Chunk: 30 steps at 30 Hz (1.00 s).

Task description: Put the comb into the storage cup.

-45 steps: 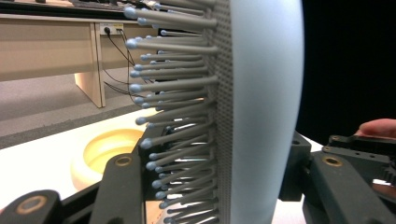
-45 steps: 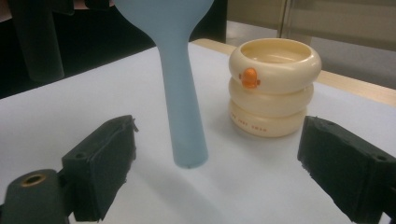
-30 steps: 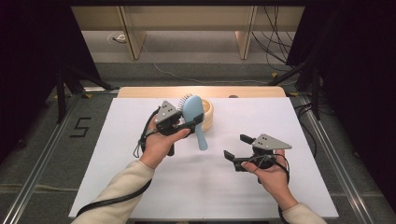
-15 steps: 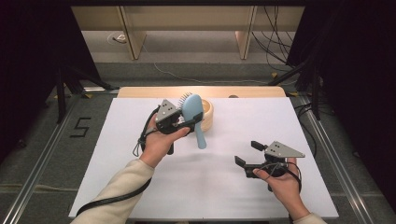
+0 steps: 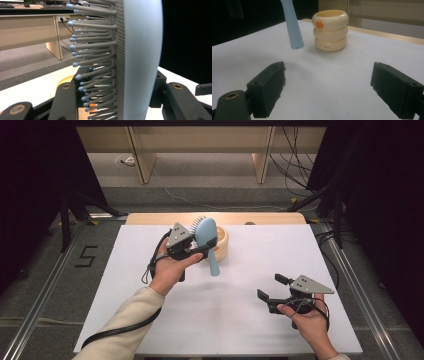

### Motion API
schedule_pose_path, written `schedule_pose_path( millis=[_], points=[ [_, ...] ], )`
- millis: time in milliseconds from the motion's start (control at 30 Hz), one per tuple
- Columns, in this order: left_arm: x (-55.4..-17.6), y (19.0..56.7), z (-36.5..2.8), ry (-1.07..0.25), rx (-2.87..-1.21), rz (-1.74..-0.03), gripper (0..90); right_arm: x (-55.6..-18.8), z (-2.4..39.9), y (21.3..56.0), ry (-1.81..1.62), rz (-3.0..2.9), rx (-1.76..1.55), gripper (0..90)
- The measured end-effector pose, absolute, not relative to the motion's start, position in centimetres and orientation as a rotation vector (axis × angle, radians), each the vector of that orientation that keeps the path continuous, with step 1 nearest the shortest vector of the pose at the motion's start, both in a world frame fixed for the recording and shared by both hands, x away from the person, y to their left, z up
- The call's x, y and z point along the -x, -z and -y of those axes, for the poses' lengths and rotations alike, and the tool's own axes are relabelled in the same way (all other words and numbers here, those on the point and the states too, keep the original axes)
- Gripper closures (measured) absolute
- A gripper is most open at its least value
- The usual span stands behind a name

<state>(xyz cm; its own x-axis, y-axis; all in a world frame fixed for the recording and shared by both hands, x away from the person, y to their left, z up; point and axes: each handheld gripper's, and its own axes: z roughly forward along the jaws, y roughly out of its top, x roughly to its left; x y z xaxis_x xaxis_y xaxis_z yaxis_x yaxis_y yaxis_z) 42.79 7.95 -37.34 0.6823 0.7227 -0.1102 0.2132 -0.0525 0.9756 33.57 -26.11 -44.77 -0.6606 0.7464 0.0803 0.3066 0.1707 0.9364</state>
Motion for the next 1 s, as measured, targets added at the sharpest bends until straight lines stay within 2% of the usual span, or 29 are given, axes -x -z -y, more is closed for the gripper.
schedule_pose_path(
  millis=[1000],
  points=[
    [-44.0,36.0,-8.9,-0.525,-1.607,-0.789,49.6,-32.9,27.0,45.0,-1.503,-2.044,-0.996,13.6]
  ],
)
